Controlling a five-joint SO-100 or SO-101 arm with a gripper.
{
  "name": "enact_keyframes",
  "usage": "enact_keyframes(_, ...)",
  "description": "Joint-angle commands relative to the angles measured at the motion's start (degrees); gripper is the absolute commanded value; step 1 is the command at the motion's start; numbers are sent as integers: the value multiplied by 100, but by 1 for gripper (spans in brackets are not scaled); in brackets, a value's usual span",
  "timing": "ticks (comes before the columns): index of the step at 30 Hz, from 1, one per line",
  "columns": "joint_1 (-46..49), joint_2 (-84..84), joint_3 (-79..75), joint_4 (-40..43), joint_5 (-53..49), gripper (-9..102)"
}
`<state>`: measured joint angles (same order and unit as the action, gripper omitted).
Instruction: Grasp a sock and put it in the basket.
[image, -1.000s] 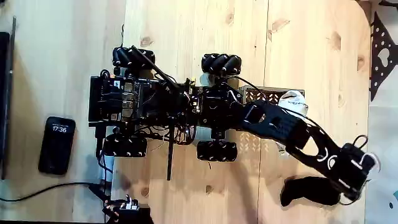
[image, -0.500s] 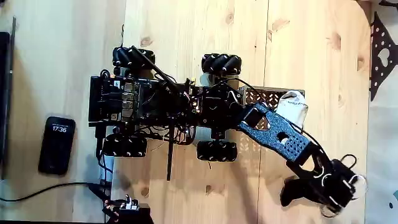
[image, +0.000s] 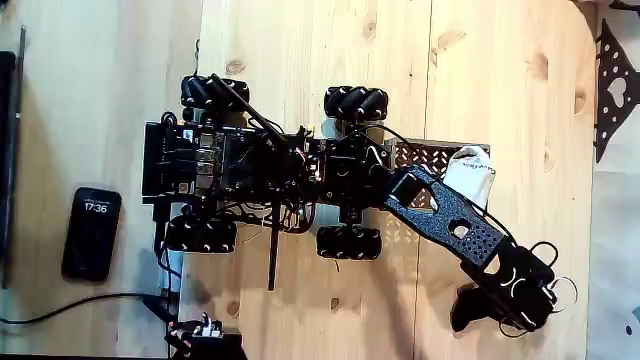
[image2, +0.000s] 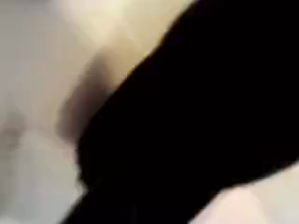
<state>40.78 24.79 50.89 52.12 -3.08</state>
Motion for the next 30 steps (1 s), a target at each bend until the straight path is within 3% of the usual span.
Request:
enact_keyframes(1, -123, -229, -782, 53, 97, 33)
enact_keyframes(21, 0, -2136, -2355, 123, -457, 32)
enact_keyframes(25, -79, -2145, -2355, 105, -589, 0)
enact_keyframes(30, -193, -1731, -2355, 967, -343, 0)
